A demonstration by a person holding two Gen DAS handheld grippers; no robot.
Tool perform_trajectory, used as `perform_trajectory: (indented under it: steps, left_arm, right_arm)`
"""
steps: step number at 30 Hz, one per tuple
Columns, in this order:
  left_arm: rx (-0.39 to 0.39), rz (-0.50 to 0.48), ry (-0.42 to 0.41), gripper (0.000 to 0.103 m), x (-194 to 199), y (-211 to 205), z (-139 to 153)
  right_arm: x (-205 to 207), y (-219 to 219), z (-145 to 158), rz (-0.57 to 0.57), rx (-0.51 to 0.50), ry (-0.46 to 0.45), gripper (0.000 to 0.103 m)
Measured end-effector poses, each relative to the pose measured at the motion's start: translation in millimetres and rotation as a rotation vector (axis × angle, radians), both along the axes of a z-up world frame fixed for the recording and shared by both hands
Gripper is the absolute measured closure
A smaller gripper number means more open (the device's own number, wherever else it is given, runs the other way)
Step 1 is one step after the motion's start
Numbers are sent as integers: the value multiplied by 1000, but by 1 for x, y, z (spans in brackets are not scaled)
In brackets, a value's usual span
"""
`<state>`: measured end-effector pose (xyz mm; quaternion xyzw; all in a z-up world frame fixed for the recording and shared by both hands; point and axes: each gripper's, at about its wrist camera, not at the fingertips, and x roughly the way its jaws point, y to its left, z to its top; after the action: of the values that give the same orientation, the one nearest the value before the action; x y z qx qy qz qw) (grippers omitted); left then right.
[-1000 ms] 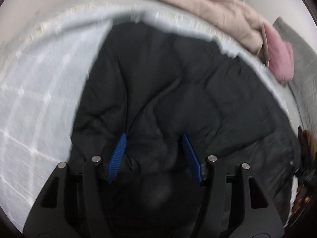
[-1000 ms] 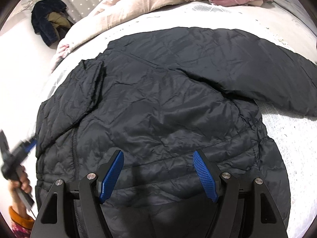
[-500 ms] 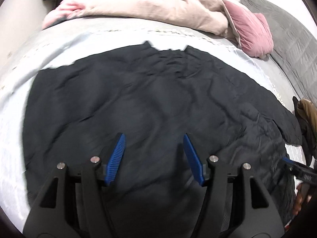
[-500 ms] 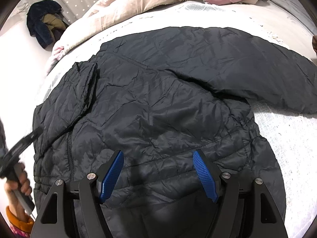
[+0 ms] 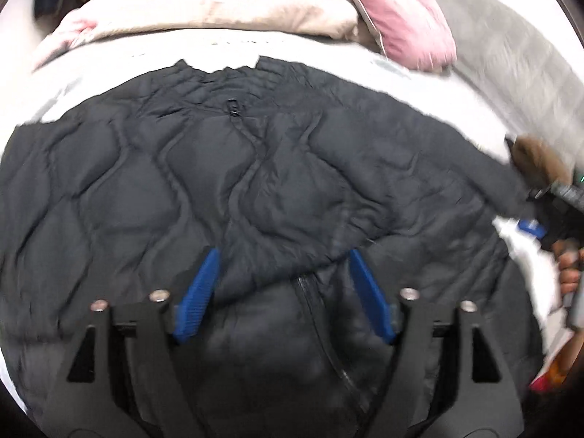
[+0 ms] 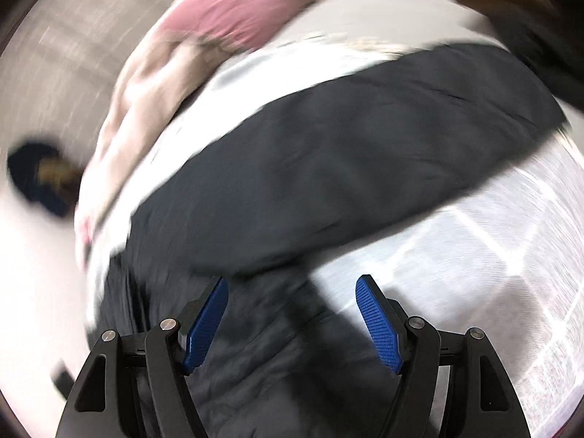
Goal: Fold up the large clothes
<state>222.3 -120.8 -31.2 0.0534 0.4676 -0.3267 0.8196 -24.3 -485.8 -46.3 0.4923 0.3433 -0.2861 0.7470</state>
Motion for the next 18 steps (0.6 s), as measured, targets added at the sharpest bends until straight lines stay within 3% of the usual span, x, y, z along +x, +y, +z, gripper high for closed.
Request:
perform_trajectory:
  steps: [6, 10, 13, 18]
  left_arm:
    - [-104, 125, 64, 19, -6, 53, 19]
    - [-136, 222, 87, 16, -11, 98, 21]
    - [-120, 311, 81, 14, -14, 126, 18]
    - [-175, 457, 91, 6, -7, 168, -2]
  right_arm:
    - [-48, -59, -28, -262, 60, -2, 30]
    - [-58, -77, -40, -285, 85, -102, 30]
    - [-58, -84, -41, -275, 68, -136, 30]
    - [-64, -93, -47, -284, 42, -192, 31]
